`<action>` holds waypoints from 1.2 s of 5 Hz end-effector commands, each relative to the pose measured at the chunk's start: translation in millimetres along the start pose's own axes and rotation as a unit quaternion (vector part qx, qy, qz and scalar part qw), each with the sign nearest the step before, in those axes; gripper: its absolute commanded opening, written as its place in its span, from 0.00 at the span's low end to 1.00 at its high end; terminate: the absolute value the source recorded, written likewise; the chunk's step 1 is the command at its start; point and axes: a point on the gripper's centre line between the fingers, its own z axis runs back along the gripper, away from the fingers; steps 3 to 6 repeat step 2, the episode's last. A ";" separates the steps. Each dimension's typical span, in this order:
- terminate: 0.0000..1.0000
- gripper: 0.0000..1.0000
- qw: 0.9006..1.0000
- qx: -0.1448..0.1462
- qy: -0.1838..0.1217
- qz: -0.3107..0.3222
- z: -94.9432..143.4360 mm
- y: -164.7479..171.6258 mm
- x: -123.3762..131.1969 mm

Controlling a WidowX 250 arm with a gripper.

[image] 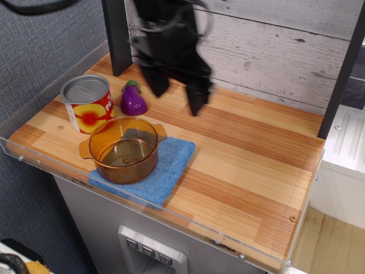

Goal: Move the can in front of the eggplant

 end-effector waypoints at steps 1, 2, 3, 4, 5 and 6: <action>0.00 1.00 0.996 -0.016 -0.051 -0.066 -4.3 -26.3 26.6; 1.00 1.00 0.996 -0.016 -0.051 -0.066 -4.3 -26.3 26.6; 1.00 1.00 0.996 -0.016 -0.051 -0.066 -4.3 -26.3 26.6; 1.00 1.00 0.996 -0.016 -0.051 -0.066 -4.3 -26.3 26.6; 1.00 1.00 0.996 -0.016 -0.051 -0.066 -4.3 -26.3 26.6; 1.00 1.00 0.996 -0.016 -0.051 -0.066 -4.3 -26.3 26.6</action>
